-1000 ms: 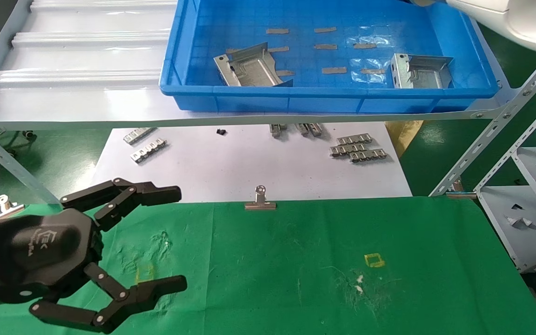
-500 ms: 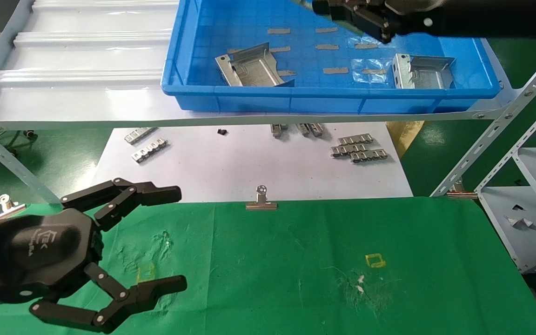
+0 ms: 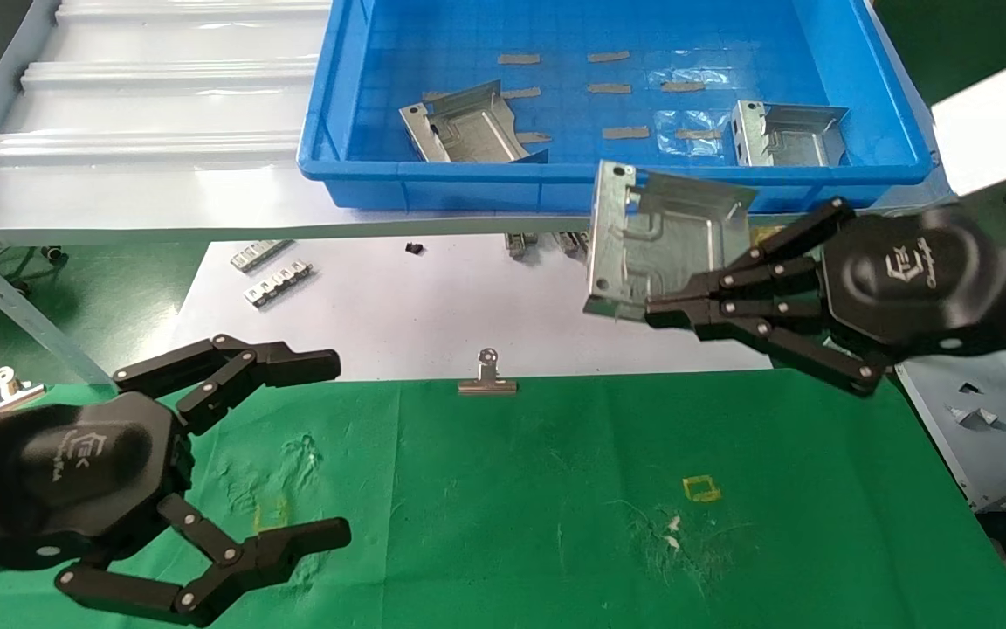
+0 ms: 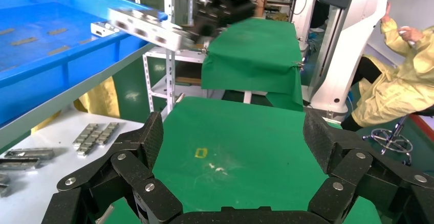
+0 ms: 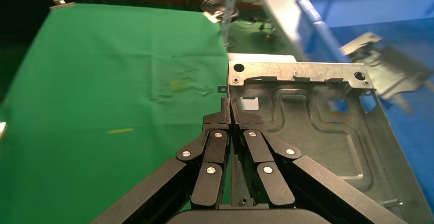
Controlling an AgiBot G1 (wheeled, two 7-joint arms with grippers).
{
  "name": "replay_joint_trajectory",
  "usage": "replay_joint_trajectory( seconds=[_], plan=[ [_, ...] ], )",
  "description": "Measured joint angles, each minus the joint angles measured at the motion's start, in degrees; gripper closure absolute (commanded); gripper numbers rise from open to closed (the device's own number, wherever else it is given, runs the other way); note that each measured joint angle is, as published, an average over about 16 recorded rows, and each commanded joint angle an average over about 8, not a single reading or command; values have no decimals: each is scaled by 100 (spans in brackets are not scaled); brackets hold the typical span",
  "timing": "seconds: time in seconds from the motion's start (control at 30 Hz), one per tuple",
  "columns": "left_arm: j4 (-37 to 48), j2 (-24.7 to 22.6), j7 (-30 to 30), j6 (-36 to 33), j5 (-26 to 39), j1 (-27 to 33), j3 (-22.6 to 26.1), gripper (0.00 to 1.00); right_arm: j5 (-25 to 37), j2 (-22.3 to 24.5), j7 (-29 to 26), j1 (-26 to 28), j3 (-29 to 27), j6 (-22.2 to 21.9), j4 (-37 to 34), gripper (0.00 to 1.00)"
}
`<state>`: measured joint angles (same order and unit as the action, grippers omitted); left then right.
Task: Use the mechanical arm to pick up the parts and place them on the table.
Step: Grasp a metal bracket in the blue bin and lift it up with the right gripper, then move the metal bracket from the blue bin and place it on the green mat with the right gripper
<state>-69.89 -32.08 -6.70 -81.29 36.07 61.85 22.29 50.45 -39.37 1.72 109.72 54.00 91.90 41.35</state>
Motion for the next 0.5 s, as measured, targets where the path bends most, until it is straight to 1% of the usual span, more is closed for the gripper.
replay_joint_trajectory(
  seconds=[0.1, 0.23, 0.37, 0.5],
  plan=[
    [0, 0, 0, 0, 0, 0, 0, 0, -181, 307, -51, -100, 340, -15, 419, 100],
    [0, 0, 0, 0, 0, 0, 0, 0, -255, 538, 12, -166, 780, -36, 680, 100],
    [0, 0, 0, 0, 0, 0, 0, 0, -124, 580, 280, -210, 1208, -62, 684, 100],
    [0, 0, 0, 0, 0, 0, 0, 0, 123, 465, 698, -275, 1594, -105, 492, 100]
  ],
)
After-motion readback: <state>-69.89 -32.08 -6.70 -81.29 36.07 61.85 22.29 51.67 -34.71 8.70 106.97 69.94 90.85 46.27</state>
